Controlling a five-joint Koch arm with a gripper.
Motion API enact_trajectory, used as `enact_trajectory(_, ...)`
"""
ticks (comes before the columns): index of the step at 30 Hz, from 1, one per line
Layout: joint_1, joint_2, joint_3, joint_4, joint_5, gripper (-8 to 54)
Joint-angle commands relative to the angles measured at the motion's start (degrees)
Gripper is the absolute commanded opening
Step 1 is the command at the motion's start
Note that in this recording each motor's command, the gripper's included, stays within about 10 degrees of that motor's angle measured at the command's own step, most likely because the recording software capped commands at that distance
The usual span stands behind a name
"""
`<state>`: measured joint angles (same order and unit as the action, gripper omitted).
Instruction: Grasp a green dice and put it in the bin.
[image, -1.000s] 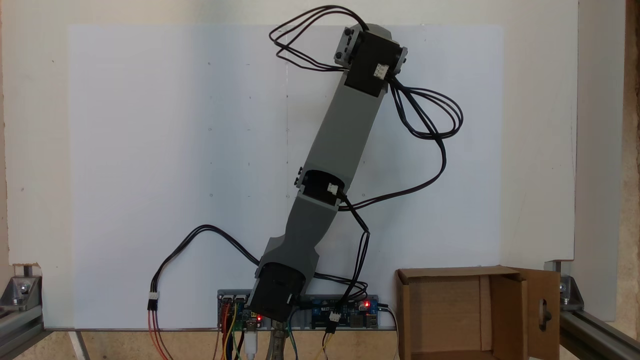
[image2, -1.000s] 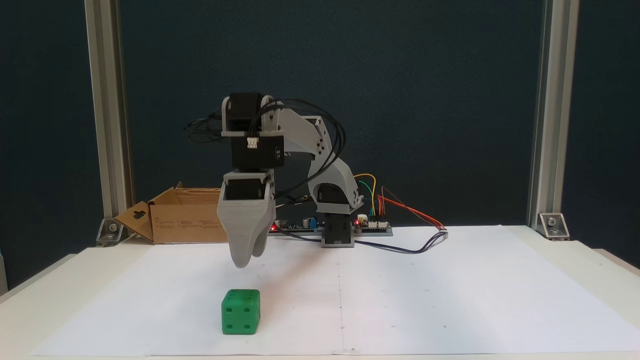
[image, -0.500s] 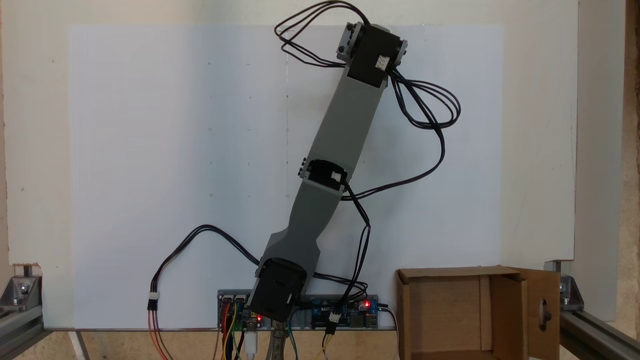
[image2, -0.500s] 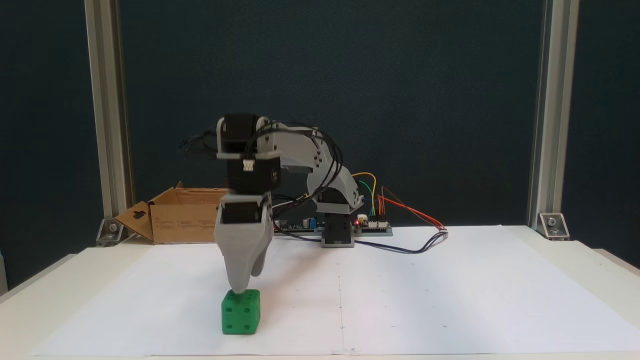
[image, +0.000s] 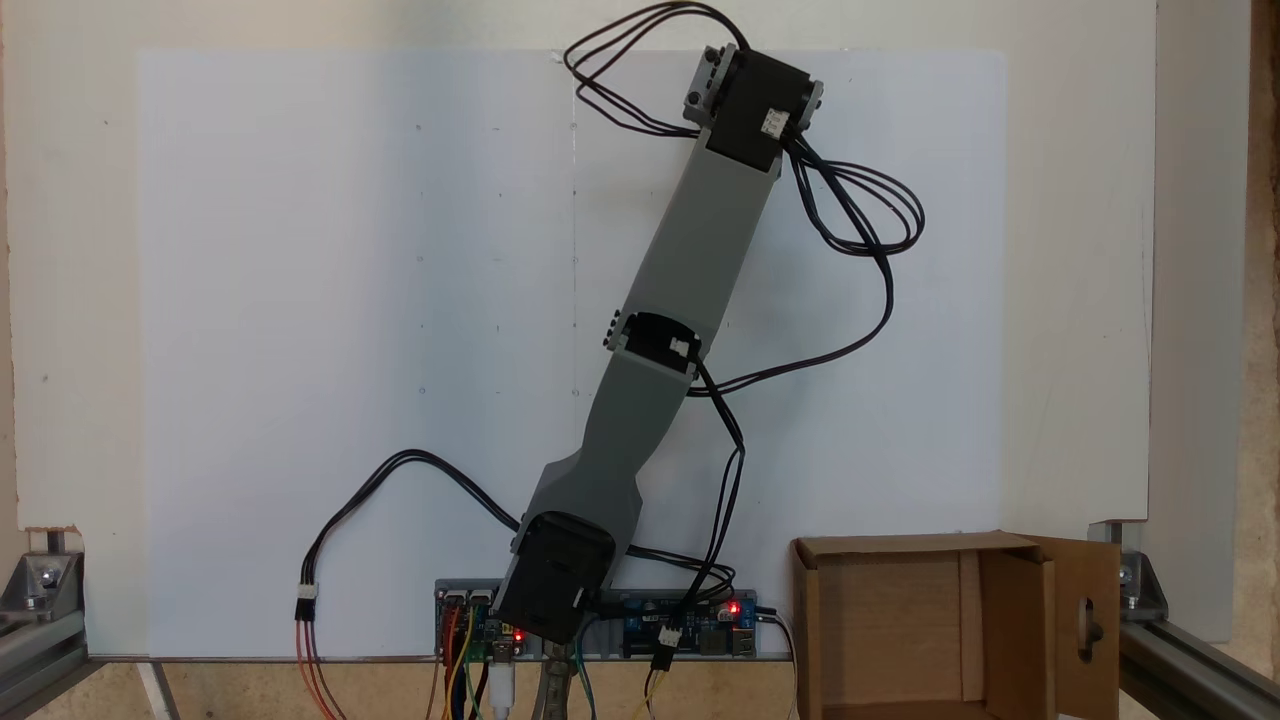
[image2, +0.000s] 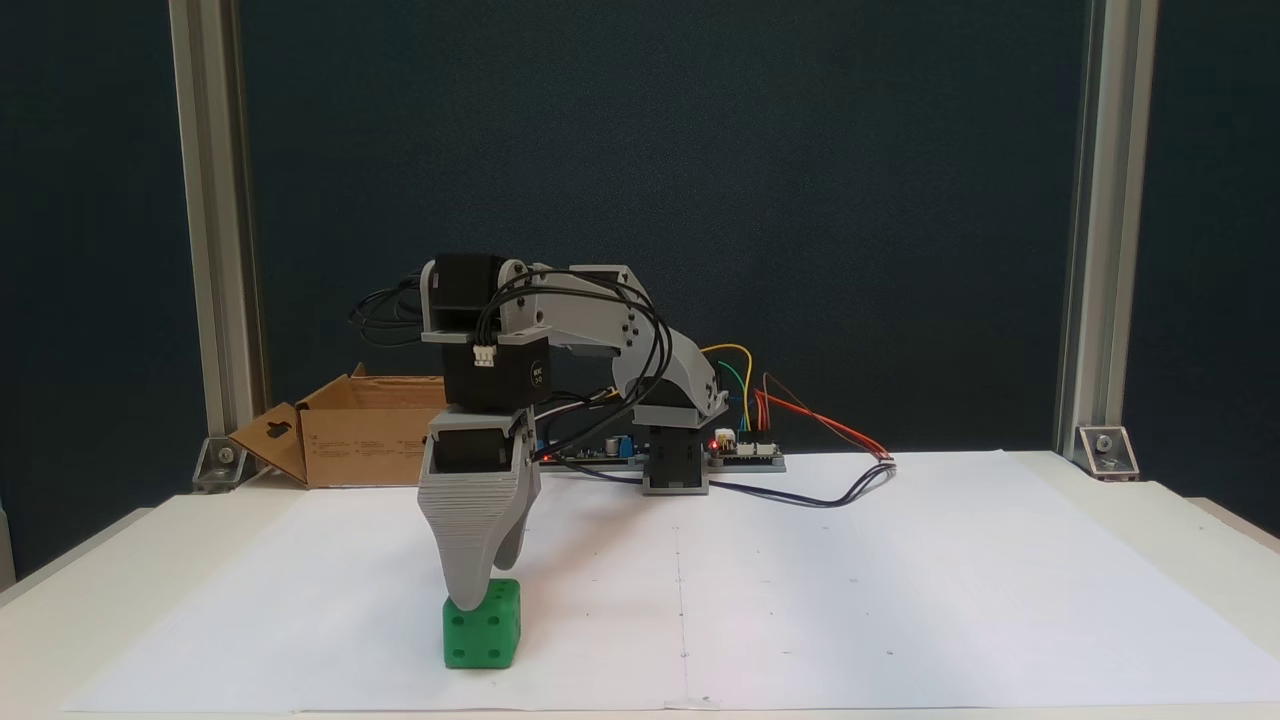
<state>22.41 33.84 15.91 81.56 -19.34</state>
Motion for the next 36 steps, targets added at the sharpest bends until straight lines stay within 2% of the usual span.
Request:
enact_trajectory(1,0.0,1.2,-5.7,9.6,5.1,46.2)
enact_trajectory(17,-0.7,-0.9,-10.4,9.1,8.0,45.8)
enact_trajectory(36,-0.7,-3.5,-10.5,7.6,4.0,45.0)
